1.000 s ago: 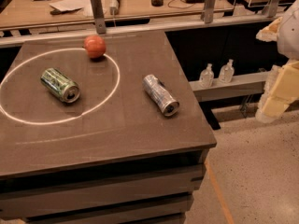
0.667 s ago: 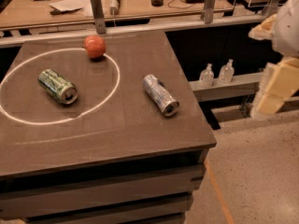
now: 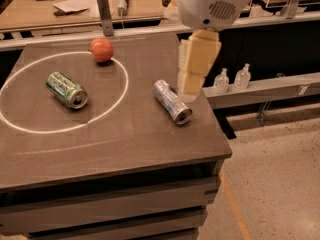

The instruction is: Place green can upright

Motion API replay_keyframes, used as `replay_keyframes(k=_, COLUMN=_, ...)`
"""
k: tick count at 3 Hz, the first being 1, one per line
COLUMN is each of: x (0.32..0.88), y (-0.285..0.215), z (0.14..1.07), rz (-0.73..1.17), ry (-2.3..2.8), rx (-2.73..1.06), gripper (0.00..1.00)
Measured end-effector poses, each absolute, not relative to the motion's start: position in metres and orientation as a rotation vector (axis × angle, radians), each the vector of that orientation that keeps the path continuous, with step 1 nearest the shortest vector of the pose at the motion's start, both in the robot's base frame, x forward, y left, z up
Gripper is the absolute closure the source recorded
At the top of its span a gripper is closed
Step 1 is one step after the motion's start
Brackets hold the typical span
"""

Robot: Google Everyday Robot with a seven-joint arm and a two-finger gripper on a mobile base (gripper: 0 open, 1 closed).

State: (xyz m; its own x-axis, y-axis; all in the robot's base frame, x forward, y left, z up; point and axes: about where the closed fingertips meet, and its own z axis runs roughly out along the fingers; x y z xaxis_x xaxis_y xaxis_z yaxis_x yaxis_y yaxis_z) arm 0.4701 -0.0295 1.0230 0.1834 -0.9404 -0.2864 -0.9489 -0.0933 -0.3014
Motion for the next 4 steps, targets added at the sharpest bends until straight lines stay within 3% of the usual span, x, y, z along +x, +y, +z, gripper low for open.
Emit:
replay_keyframes(k=2, x=0.48, y=0.094, z=1.022, rz=-0.083, ry=1.735, rx=-2.16, gripper=0.0)
replay_keyframes(k=3, x=0.494, y=0.134, z=1.006, rz=-0.019, ry=1.756, rx=-2.16, gripper=0.0)
replay_keyframes(k=4, x=0.494, y=0.137, z=1.009, rz=-0.018, ry=1.744, rx=-2.148, gripper=0.0)
